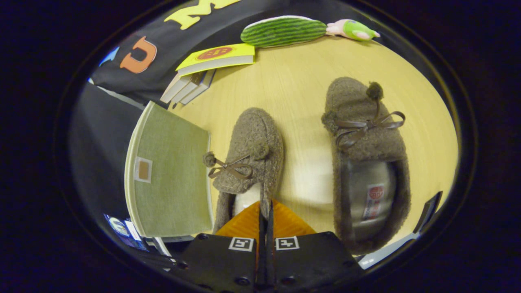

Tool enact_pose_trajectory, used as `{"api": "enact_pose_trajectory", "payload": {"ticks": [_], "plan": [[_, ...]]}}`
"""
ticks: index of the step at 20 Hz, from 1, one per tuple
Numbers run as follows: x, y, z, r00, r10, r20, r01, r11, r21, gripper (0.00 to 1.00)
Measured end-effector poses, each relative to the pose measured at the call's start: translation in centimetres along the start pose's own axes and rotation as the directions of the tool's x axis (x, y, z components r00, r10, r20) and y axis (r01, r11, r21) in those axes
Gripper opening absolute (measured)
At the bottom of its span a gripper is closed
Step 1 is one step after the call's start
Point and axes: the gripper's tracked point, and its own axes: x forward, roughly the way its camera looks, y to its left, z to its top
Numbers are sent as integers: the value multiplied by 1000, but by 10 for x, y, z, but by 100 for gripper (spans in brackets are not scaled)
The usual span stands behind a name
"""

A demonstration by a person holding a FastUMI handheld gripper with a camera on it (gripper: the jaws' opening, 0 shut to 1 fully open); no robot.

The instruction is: Open the storage box then place both shoes into the box .Put the left shoe in first, then the right shoe, with the right side of both shoes facing outward in a uniform manner.

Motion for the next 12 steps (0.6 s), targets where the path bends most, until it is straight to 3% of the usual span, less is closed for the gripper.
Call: {"api": "enact_pose_trajectory", "payload": {"ticks": [4, 12], "plan": [[-16, 31, 4, 997, 72, 31, -73, 996, 47, 6], [-89, 103, 9, 982, 121, 142, -112, 991, -71, 6]]}}
